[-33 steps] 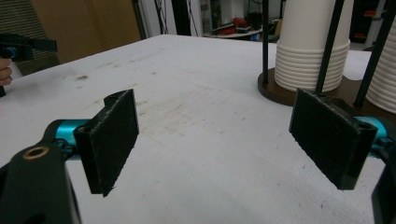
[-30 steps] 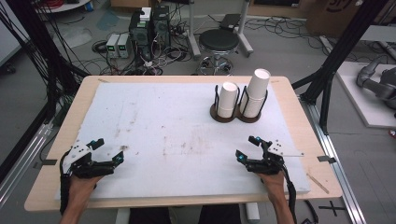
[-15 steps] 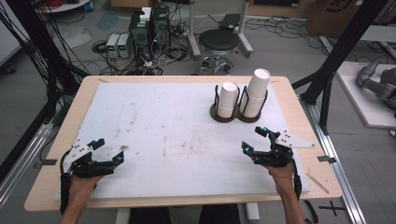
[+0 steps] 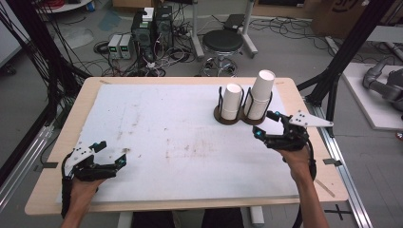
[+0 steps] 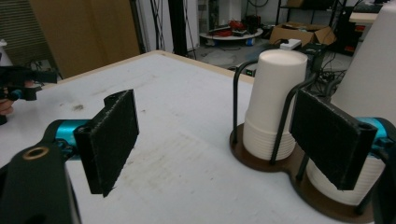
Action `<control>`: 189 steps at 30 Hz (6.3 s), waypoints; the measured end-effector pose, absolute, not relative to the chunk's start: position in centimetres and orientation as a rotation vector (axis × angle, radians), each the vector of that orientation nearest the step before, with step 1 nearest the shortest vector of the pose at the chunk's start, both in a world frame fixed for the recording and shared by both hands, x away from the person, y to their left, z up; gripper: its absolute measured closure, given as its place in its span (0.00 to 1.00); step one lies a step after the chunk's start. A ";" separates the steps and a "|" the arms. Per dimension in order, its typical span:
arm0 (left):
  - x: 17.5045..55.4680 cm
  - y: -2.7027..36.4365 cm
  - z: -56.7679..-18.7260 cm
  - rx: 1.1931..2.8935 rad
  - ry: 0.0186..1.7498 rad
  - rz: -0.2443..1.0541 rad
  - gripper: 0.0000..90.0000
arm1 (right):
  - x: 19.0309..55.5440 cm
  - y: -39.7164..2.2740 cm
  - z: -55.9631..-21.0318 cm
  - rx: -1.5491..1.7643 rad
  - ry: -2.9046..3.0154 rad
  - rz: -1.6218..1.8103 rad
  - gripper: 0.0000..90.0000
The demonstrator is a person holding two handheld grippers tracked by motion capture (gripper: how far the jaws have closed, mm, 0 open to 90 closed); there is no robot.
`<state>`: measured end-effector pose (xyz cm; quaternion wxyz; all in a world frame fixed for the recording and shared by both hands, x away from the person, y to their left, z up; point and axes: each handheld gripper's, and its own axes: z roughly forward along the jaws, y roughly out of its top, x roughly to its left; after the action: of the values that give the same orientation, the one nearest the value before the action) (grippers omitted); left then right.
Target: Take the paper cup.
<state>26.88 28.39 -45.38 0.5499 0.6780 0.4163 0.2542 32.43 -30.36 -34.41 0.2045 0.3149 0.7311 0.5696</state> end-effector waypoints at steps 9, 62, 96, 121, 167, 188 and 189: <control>27.1 28.4 -45.4 1.615 0.991 0.583 0.02 | 35.3 -31.3 -29.4 0.890 2.022 1.524 0.18; 27.3 28.2 -45.4 1.644 0.994 0.564 0.02 | 48.8 -28.6 -22.3 1.388 2.139 0.841 0.19; 27.4 28.0 -45.3 1.674 0.993 0.569 0.02 | 51.3 -27.5 -25.2 1.595 2.170 0.618 0.20; 27.4 27.9 -45.3 1.680 0.992 0.574 0.02 | 51.7 -27.2 -26.0 1.611 2.207 0.555 0.35; 27.4 27.9 -45.3 1.684 0.992 0.573 0.02 | 51.0 -27.1 -23.5 1.646 2.156 0.565 0.40; 27.5 27.9 -45.3 1.691 0.988 0.574 0.02 | 50.3 -27.2 -21.1 1.617 2.121 0.593 0.40; 27.5 27.9 -45.3 1.691 0.988 0.574 0.02 | 50.2 -27.2 -20.9 1.616 2.117 0.598 0.40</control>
<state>27.47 27.87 -45.31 0.5228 0.7063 0.4128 0.2397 50.21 -27.22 -20.87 0.2044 0.5796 0.7592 0.2143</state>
